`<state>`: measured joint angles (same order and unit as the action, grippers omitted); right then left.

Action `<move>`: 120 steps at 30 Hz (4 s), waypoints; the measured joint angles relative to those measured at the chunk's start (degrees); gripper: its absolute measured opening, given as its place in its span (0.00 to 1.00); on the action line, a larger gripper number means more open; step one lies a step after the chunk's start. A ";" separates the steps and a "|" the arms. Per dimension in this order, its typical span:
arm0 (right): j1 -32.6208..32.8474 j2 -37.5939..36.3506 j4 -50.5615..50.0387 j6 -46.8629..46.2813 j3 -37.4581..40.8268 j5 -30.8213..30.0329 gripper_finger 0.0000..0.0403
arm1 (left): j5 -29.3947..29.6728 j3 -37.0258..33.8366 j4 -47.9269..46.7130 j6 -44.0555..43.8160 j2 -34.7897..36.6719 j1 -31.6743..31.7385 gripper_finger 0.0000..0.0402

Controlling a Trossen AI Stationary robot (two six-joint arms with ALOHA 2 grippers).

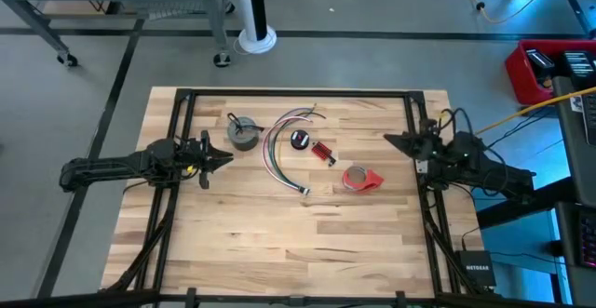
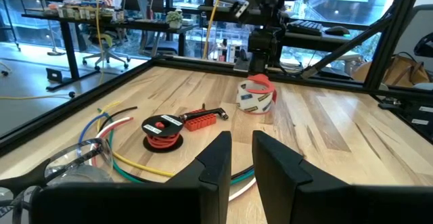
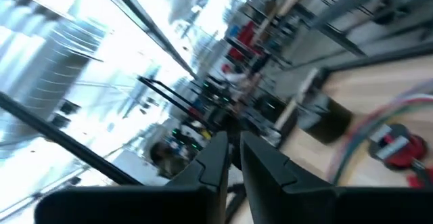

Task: Coil cords
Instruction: Uncoil the red wire from the black spool

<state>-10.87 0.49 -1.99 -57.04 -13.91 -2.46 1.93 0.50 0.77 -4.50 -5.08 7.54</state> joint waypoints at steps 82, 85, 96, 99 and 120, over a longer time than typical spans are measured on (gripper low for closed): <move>-11.38 97.85 -7.04 3.56 -44.81 6.26 0.41 | 8.68 -0.01 22.30 -20.65 -22.82 -0.03 0.13; -11.35 99.35 -6.40 3.54 -44.81 8.56 0.41 | 8.68 -0.01 22.32 -20.65 -22.82 -0.03 0.13; -11.30 104.36 -0.93 1.92 -44.81 13.03 0.41 | 8.66 -0.01 22.32 -20.65 -22.82 -0.01 0.13; -11.28 104.97 -1.00 1.92 -44.81 12.57 0.41 | 8.66 -0.01 22.32 -20.65 -22.82 -0.01 0.13; -11.28 108.34 4.59 1.80 -44.83 13.32 0.41 | 8.66 -0.01 22.23 -20.65 -22.84 -0.01 0.13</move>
<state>-22.15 108.83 2.59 -55.24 -58.74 10.86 10.59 0.49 23.00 -25.15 -27.92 7.53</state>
